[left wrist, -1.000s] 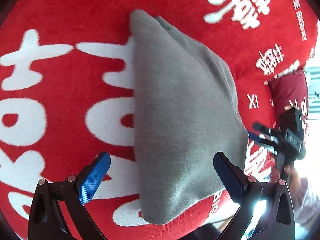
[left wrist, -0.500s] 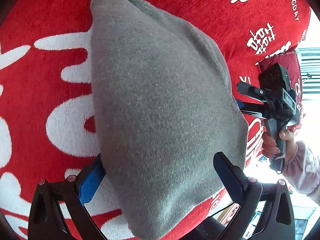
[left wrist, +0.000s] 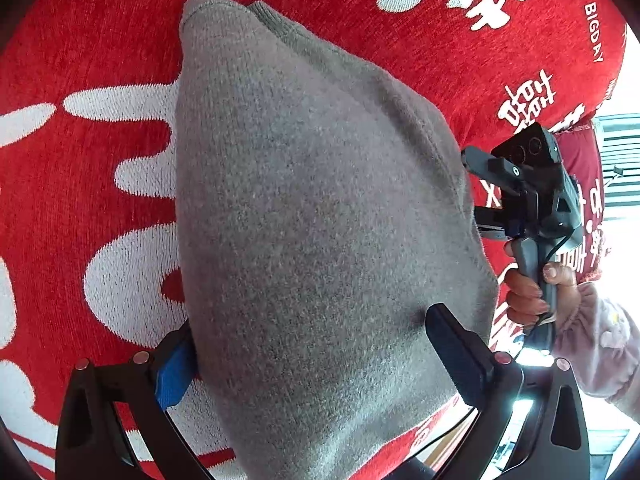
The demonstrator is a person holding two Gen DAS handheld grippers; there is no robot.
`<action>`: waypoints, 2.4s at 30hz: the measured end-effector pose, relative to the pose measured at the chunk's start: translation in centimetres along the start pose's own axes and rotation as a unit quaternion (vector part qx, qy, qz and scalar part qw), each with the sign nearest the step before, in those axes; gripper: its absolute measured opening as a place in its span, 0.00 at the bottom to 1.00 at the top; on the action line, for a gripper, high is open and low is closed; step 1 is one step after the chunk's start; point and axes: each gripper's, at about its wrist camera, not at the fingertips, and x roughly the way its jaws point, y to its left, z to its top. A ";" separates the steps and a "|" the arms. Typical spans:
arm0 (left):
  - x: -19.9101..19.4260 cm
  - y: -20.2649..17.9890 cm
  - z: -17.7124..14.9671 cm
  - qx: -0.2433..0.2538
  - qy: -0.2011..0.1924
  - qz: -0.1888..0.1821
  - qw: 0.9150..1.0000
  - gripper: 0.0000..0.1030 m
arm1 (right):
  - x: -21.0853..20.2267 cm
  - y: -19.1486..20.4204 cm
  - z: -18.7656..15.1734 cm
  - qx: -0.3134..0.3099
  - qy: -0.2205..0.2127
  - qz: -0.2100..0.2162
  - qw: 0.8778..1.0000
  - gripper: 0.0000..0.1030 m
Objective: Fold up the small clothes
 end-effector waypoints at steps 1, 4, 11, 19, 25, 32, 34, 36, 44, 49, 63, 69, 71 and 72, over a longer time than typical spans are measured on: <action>-0.2 -0.2 -0.1 0.003 -0.007 0.018 1.000 0.89 | 0.0 0.0 0.0 0.006 0.001 -0.012 1.000 0.64; -1.1 -0.1 -0.5 0.013 -0.022 0.022 0.999 0.68 | 0.1 -0.1 -0.2 0.019 0.005 -0.035 0.999 0.36; -4.4 1.4 -1.2 0.006 -0.043 -0.029 0.999 0.48 | -0.6 2.6 -1.4 0.015 -0.017 -0.021 1.000 0.33; -6.9 0.6 -2.7 0.025 -0.061 -0.051 0.997 0.48 | -0.7 7.3 -3.8 0.009 -0.020 -0.015 1.000 0.33; -8.1 0.5 -3.0 0.031 -0.067 -0.051 0.996 0.48 | 1.4 10.6 -6.9 0.020 -0.016 -0.006 1.000 0.33; -7.8 0.3 -2.9 0.025 -0.076 -0.029 0.996 0.48 | 5.8 13.6 -11.1 0.016 0.004 0.001 1.000 0.33; -7.9 1.3 -3.0 0.016 -0.076 -0.022 0.997 0.48 | 7.8 14.1 -11.8 0.018 0.010 0.001 1.000 0.33; -8.2 2.9 -3.6 0.003 -0.077 -0.013 0.997 0.48 | 9.9 14.2 -12.5 0.020 0.017 0.000 1.000 0.33; -7.1 9.1 -6.2 -0.033 -0.085 0.062 0.994 0.51 | 16.3 12.1 -12.8 0.031 0.034 -0.058 0.997 0.37; -7.9 10.0 -7.3 -0.051 -0.102 0.080 0.990 0.58 | 15.3 12.4 -13.1 0.012 0.015 -0.128 0.992 0.56; -11.4 7.9 -8.9 -0.056 -0.150 0.194 0.968 1.00 | 12.2 13.5 -22.0 0.001 0.023 -0.131 0.991 0.56; -12.0 7.0 -9.1 -0.056 -0.154 0.183 0.969 1.00 | 12.9 15.9 -22.2 -0.065 0.007 -0.191 0.979 0.07; -12.0 6.9 -9.3 -0.050 -0.153 0.177 0.971 1.00 | 12.4 16.0 -22.8 -0.079 0.001 -0.224 0.971 0.07; -11.9 6.8 -9.4 -0.048 -0.152 0.180 0.971 1.00 | 12.3 15.2 -23.2 -0.078 0.004 -0.245 0.966 0.07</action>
